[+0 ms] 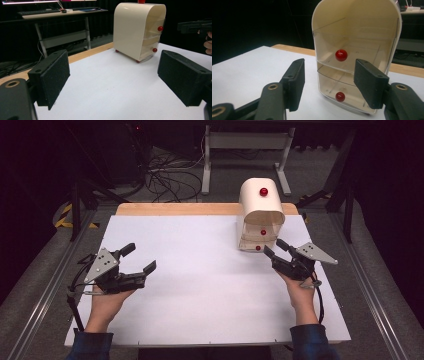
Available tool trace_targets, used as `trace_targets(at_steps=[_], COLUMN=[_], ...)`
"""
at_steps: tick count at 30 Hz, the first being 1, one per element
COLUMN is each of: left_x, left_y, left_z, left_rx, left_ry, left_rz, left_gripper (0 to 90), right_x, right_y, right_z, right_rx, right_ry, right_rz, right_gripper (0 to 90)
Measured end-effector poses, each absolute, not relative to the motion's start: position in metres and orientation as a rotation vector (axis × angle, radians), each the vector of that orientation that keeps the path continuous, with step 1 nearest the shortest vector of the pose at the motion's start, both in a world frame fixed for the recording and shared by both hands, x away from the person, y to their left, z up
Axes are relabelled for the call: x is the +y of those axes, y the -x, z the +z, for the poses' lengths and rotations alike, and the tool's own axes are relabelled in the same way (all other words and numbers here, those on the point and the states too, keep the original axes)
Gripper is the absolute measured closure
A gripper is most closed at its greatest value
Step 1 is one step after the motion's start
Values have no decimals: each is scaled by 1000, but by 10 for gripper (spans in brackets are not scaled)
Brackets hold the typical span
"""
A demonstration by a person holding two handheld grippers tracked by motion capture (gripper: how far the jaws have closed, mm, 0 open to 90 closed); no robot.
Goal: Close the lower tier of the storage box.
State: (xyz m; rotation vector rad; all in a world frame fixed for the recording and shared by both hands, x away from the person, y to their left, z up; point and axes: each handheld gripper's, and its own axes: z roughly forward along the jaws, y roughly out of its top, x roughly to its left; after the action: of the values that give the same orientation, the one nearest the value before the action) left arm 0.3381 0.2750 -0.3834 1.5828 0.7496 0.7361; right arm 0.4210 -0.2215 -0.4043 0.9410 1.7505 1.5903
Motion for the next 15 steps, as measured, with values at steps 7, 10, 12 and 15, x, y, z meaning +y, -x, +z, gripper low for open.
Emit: trace_targets(at_steps=[7, 10, 12, 15], left_x=[275, 273, 273, 272], left_y=[-339, -340, -340, -340], left_z=[-384, -385, -386, -386], left_rx=[756, 752, 753, 754], left_ry=[-1588, -1596, -1595, -1596], left_rz=[731, 728, 727, 728], left_gripper=[117, 117, 117, 117], right_x=[-230, -231, -231, -231], right_y=[-415, -414, -412, -410], right_z=[-399, -398, -397, -394], right_rx=[1721, 1722, 1728, 1725], right_ry=[-943, -935, -926, -921], right_rz=[1638, 1657, 1656, 1669], right_gripper=[351, 333, 320, 293])
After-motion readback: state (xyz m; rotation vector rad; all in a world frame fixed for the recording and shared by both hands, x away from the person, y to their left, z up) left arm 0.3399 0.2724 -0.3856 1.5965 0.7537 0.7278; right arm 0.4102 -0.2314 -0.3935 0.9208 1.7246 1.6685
